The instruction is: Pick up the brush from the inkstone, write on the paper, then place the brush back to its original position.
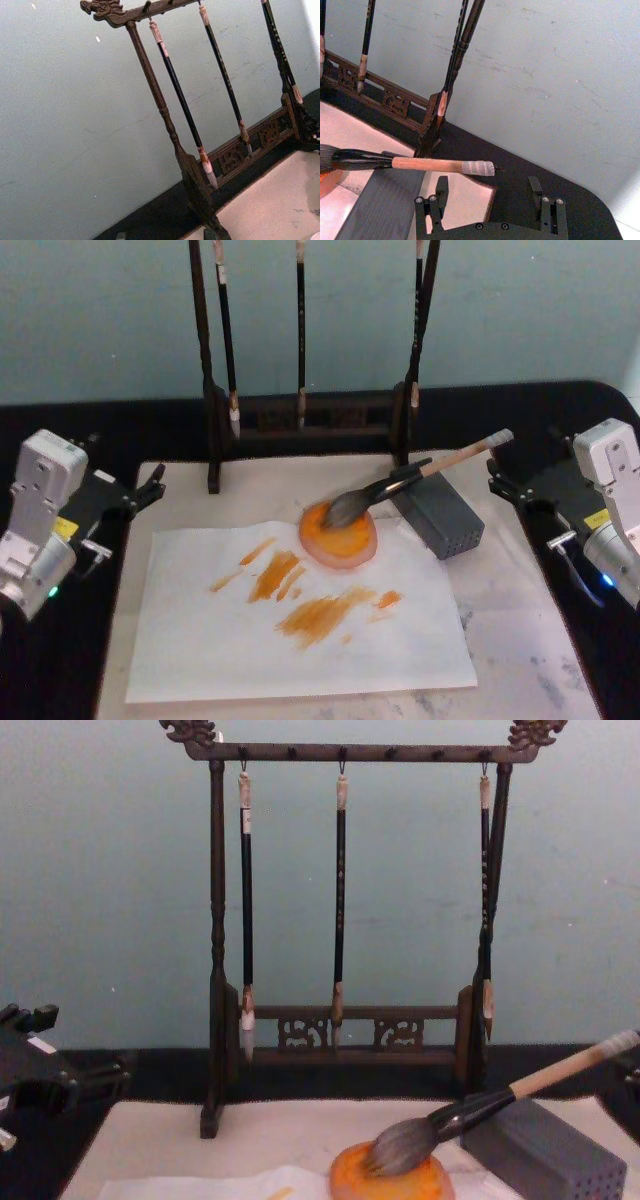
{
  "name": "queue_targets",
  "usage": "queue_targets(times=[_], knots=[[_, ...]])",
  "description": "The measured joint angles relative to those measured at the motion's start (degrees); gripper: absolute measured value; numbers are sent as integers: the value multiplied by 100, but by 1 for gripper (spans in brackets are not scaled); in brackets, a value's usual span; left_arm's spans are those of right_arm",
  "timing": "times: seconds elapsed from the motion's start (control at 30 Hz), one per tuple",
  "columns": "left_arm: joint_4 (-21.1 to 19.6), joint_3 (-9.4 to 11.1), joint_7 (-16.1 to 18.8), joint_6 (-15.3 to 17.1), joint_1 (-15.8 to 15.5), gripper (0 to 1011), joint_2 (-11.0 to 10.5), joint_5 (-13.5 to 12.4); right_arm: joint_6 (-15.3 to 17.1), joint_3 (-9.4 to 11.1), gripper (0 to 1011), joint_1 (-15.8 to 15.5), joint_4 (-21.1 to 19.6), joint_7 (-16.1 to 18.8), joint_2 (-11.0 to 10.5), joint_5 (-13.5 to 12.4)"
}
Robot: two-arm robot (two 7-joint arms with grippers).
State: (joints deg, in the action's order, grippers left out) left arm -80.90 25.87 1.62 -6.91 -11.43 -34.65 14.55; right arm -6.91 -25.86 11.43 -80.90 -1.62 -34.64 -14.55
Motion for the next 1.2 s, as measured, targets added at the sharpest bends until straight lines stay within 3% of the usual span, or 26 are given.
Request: queue_targets(times=[1.2], knots=[[0,0,0,0,0,1001,0,0,0,0,1000,0,0,0,0,0]])
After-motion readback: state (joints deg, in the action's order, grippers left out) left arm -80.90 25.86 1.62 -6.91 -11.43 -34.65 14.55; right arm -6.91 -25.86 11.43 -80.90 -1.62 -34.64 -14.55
